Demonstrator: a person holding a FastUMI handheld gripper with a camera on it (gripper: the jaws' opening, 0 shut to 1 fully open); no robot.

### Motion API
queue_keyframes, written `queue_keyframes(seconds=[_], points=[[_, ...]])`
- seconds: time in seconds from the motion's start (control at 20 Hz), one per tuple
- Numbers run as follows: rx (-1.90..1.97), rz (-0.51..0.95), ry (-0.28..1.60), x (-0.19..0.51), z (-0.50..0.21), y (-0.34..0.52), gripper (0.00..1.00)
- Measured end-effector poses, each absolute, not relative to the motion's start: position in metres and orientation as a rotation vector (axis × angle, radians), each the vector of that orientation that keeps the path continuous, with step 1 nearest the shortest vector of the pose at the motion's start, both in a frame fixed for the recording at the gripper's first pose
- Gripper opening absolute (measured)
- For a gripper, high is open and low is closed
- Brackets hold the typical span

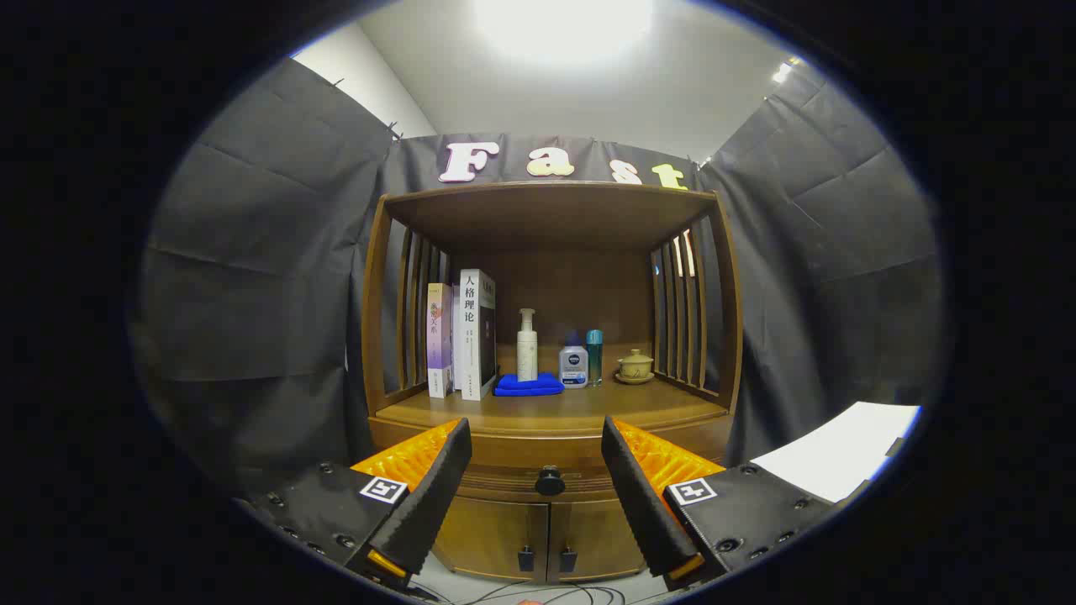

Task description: Pull open the drawer, take out the items inside it, and place them on the countertop above the cabinet.

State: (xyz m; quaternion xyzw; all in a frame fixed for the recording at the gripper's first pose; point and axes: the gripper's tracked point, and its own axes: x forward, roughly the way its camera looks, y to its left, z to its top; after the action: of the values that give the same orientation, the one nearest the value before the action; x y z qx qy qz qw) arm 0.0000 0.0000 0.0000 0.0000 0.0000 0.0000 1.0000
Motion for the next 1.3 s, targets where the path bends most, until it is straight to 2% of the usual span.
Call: queue_keyframes(seconds=[0.8, 1.3], points=[[-0.001, 0.000, 0.001, 0.005, -0.003, 0.001, 0.97], [0.006, -0.008, 0.020, 0.047, -0.012, 0.002, 0.97]])
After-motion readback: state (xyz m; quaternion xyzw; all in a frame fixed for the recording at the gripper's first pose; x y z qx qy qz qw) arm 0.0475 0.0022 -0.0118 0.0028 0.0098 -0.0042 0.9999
